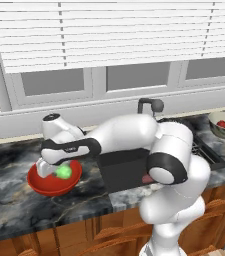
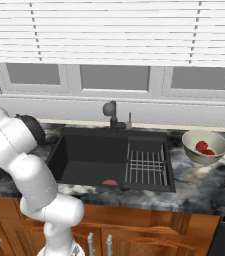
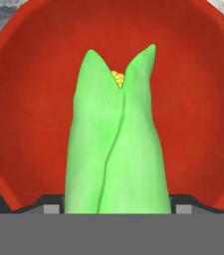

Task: Pick the bell peppers from the cabinet and place them in one bowl. Pick the corn from the sink and place it in the other bowl.

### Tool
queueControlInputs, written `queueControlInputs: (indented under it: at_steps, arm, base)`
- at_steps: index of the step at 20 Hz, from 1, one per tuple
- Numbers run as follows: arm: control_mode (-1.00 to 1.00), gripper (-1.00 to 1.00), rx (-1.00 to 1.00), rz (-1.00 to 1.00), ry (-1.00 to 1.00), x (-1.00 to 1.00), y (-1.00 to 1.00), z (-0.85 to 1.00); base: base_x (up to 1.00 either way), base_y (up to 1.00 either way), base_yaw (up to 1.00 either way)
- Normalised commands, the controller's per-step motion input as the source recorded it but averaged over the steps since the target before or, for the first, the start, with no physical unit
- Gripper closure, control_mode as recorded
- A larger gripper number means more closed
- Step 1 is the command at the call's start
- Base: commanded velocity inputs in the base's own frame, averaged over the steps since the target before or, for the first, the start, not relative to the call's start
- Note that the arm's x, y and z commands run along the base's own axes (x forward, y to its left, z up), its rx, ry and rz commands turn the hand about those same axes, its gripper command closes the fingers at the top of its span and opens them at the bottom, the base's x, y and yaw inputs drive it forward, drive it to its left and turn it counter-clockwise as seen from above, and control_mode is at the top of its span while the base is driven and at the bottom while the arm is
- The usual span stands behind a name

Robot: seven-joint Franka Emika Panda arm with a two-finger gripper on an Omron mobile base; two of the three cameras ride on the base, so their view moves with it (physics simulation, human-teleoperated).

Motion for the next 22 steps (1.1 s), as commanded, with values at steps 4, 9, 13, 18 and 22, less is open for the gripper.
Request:
queueControlInputs:
  at_steps: [4,9,13,18,22]
  arm:
    - [-1.00,1.00,-0.02,0.01,0.07,0.17,0.31,0.00]
    - [-1.00,1.00,-0.05,0.00,0.01,0.18,0.34,-0.03]
    - [-1.00,1.00,-0.07,0.01,0.00,0.14,0.17,-0.09]
    - [-1.00,1.00,-0.03,0.01,0.00,0.01,0.01,-0.10]
    - [-1.00,1.00,0.00,0.00,0.00,0.00,0.00,-0.40]
  base:
    - [0.00,0.00,0.00]
    - [0.00,0.00,0.00]
    - [0.00,0.00,0.00]
    - [0.00,0.00,0.00]
    - [0.00,0.00,0.00]
